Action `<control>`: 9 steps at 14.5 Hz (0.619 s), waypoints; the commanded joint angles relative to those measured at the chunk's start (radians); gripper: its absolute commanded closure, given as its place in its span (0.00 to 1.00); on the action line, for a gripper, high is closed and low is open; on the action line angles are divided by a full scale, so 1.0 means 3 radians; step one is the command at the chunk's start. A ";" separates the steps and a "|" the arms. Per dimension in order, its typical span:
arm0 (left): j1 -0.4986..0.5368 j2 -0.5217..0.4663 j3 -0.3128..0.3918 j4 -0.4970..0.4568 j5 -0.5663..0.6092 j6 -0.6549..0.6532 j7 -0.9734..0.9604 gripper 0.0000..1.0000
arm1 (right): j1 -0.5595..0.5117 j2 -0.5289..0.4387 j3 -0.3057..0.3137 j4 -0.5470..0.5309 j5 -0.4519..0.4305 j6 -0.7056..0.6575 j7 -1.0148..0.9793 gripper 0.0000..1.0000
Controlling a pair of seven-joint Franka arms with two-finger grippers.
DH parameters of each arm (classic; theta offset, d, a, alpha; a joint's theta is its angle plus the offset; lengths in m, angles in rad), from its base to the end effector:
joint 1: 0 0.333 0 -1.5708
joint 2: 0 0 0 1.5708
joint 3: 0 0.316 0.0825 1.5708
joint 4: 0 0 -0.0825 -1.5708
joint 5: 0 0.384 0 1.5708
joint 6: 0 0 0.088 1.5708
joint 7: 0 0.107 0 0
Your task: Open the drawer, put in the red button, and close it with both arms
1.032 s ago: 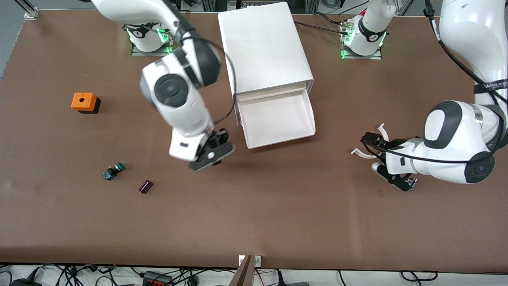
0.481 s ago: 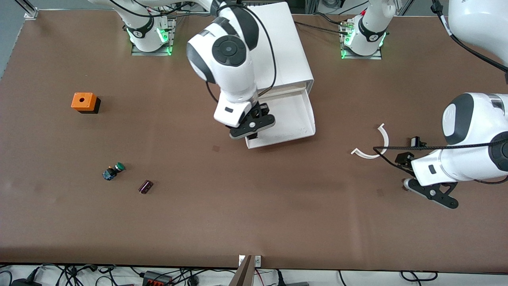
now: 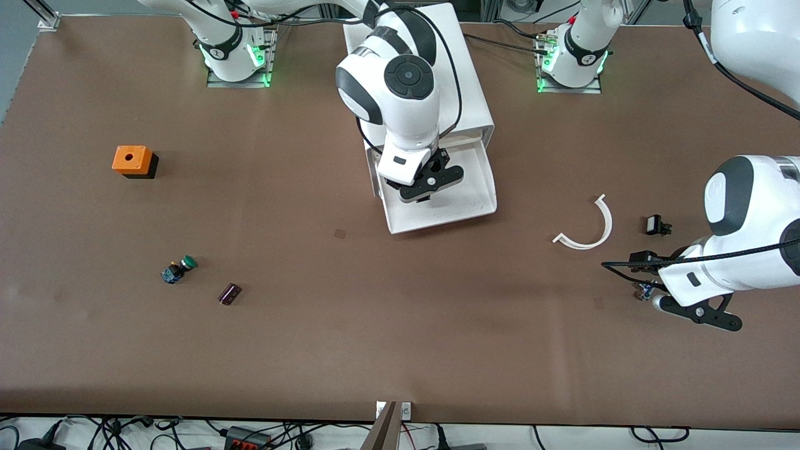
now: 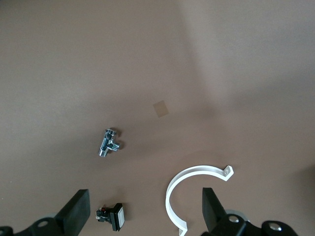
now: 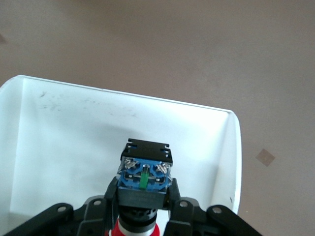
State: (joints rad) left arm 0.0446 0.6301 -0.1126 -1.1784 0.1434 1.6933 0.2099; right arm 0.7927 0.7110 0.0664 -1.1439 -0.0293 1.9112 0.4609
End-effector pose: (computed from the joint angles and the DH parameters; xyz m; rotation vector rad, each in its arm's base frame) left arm 0.7207 -0.0144 0.4151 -3.0394 0.4370 0.1795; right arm 0.5051 0.5602 0.3890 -3.0353 -0.5993 -0.0563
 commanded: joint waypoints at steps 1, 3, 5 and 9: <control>0.0010 0.0011 -0.0018 0.0016 0.0059 -0.0004 -0.0055 0.00 | 0.0062 0.0130 -0.0012 0.0090 0.0047 0.0128 0.0166 1.00; 0.0010 0.0011 -0.0018 -0.0004 0.0059 -0.0009 -0.0055 0.00 | 0.0103 0.0196 -0.0012 0.0090 0.0047 0.0225 0.0253 1.00; 0.0010 0.0006 -0.0018 -0.0040 0.0059 -0.0015 -0.0055 0.00 | 0.0109 0.0243 -0.0012 0.0090 0.0047 0.0266 0.0248 1.00; 0.0025 -0.0009 -0.0029 -0.0132 -0.0038 -0.0030 -0.0061 0.00 | 0.0119 0.0335 -0.0012 0.0090 0.0052 0.0312 0.0248 1.00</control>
State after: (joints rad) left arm 0.0447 0.6380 -0.1129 -1.1944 0.1415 1.6883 0.2033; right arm 0.8205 0.7868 0.0659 -1.1436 -0.0285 1.9978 0.5162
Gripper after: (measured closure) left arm 0.000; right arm 0.590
